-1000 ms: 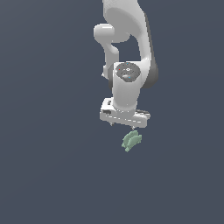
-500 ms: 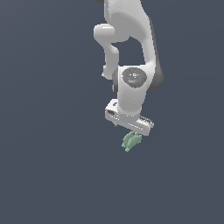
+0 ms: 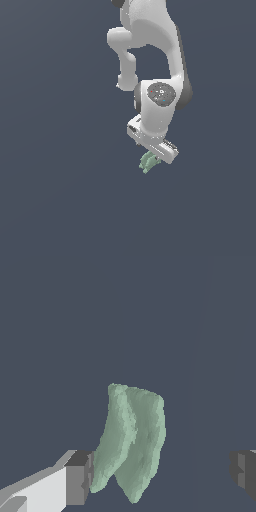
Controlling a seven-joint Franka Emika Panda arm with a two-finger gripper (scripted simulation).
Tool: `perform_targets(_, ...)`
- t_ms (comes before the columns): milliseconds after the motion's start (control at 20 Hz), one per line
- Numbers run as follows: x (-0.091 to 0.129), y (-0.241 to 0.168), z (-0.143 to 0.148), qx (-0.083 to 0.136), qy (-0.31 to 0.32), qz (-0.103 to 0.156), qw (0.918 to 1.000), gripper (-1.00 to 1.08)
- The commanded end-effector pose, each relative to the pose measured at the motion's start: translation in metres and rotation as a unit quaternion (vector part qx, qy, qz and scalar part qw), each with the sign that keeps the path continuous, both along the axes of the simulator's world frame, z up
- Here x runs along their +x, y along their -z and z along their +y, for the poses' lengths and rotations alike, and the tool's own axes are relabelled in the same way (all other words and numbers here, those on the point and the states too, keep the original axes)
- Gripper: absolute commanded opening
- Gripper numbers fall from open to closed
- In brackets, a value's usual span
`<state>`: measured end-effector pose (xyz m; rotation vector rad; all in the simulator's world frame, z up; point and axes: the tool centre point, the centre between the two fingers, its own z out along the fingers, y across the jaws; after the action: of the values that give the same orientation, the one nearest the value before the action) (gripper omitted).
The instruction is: Pick up the object and move it to a goal position.
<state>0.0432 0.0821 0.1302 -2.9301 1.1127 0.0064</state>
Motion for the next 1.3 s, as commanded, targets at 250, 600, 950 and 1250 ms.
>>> perform_targets(250, 0.006, 0.005, 0.011, -0.002, 0.074, 0.000, 0.9972, 1.00)
perform_targets(600, 0.009, 0.007, 0.017, -0.004, 0.111, 0.000, 0.9938, 1.00)
perform_targets(950, 0.010, 0.008, 0.018, -0.004, 0.116, 0.000, 0.9932, 1.00)
perform_targets(1250, 0.009, 0.028, 0.018, -0.004, 0.117, 0.000, 0.9931, 1.00)
